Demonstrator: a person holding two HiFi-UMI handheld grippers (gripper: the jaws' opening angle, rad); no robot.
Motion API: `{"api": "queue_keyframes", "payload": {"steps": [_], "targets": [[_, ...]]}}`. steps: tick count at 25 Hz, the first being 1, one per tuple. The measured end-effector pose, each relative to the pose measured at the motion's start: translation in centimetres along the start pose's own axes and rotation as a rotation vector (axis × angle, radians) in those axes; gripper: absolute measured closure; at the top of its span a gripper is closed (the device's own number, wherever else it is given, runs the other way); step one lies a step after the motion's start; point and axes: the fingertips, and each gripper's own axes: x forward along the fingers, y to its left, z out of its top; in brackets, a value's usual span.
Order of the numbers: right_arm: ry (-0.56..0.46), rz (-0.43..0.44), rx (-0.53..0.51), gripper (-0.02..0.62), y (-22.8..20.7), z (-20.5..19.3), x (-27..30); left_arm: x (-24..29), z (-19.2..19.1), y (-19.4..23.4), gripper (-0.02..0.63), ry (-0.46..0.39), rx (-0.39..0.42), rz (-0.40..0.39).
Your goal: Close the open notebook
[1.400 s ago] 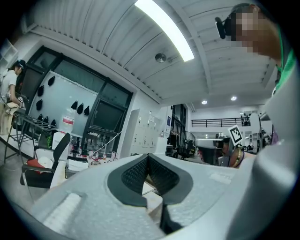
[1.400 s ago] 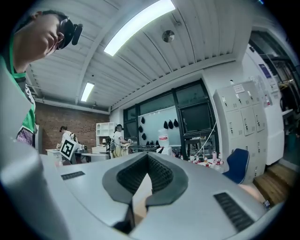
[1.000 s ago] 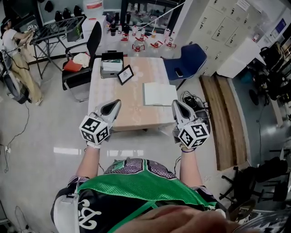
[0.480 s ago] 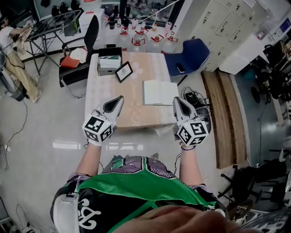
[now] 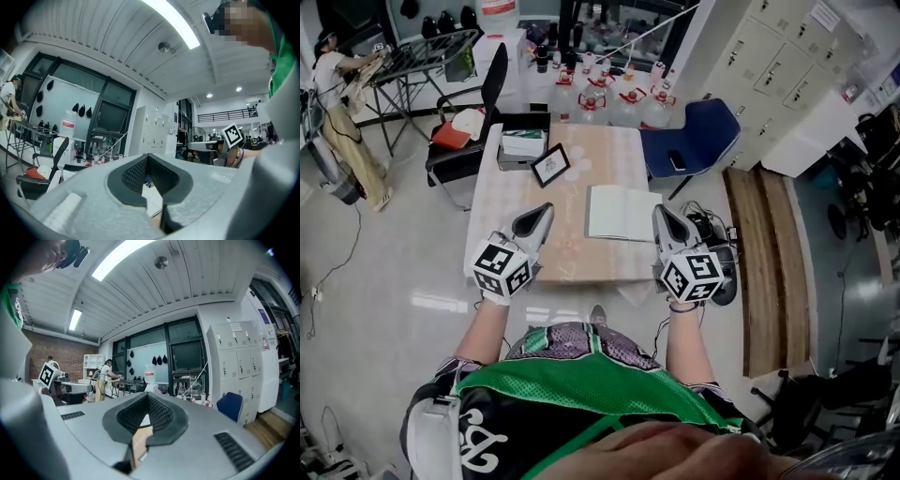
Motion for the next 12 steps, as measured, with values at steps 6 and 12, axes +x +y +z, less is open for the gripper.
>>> {"api": "queue_keyframes", "payload": {"steps": [6, 12], "targets": [[-0.015, 0.006, 0.011, 0.517, -3.8, -0.4, 1.4, 3.3, 0.7, -0.9, 0.589, -0.003, 0.042, 0.017], [0.083, -0.001, 0.049, 0.453, -7.6, -5.0, 2.0, 6.9, -0.2, -3.5, 0.589, 0.019, 0.070, -0.039]]}}
